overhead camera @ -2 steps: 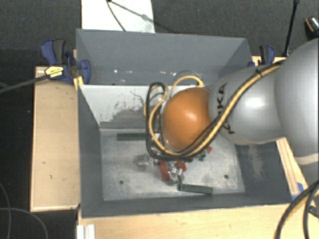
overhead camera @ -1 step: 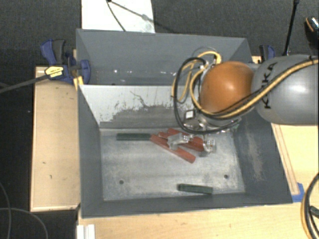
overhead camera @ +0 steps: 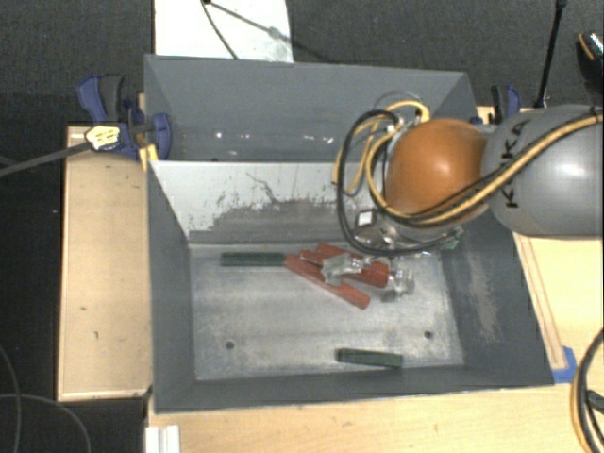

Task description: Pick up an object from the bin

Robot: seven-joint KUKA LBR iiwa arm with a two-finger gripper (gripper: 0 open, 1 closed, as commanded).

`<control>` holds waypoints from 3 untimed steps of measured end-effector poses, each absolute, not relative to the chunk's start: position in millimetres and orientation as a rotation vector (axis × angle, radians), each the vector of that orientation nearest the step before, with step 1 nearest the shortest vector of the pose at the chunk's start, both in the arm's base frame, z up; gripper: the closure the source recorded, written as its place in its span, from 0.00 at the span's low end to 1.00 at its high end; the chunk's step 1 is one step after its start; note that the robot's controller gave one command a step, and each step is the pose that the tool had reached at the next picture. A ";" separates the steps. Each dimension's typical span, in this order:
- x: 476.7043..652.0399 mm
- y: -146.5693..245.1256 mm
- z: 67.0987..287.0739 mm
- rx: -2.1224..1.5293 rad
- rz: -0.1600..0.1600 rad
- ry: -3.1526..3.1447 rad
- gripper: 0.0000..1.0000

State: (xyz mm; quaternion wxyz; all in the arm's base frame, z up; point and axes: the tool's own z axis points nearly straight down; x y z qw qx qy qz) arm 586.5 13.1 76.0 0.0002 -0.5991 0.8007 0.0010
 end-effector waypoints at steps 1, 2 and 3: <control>591.7 39.9 91.6 -1.881 0.000 2.509 0.00; 578.0 5.9 70.1 -2.227 0.001 2.215 0.00; 582.6 85.5 86.7 -2.200 0.003 2.232 0.00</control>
Offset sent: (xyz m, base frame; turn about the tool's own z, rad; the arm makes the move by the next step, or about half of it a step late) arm 0.0042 0.0244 0.0142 0.0016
